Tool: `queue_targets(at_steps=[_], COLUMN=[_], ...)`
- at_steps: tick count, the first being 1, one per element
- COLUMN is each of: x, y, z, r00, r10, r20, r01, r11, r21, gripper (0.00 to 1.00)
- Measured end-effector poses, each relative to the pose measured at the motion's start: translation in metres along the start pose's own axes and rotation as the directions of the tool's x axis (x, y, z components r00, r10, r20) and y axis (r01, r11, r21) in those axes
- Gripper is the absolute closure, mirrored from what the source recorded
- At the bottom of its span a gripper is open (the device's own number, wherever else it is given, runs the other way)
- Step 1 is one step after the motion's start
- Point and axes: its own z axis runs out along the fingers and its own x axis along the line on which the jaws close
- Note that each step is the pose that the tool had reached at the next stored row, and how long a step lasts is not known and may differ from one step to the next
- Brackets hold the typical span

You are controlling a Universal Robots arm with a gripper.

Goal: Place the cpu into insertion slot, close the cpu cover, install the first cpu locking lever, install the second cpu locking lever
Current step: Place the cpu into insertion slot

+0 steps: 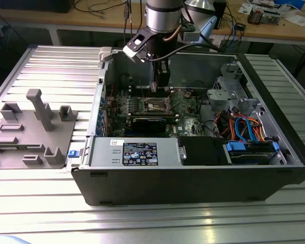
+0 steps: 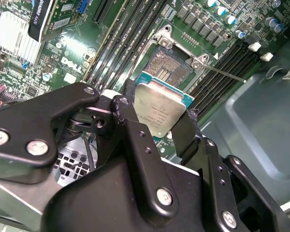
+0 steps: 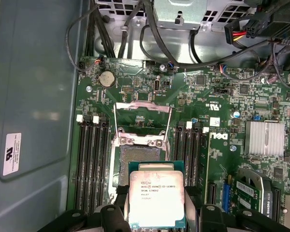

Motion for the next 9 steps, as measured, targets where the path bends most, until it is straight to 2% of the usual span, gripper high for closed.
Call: queue_targets(at_steps=[9], x=[0.0], y=[-0.0001], z=[0.0025], r00=[1.0], r10=[0.0], r20=[0.0001], r01=[0.0], r11=[1.0], r21=[0.0001], gripper=[0.46])
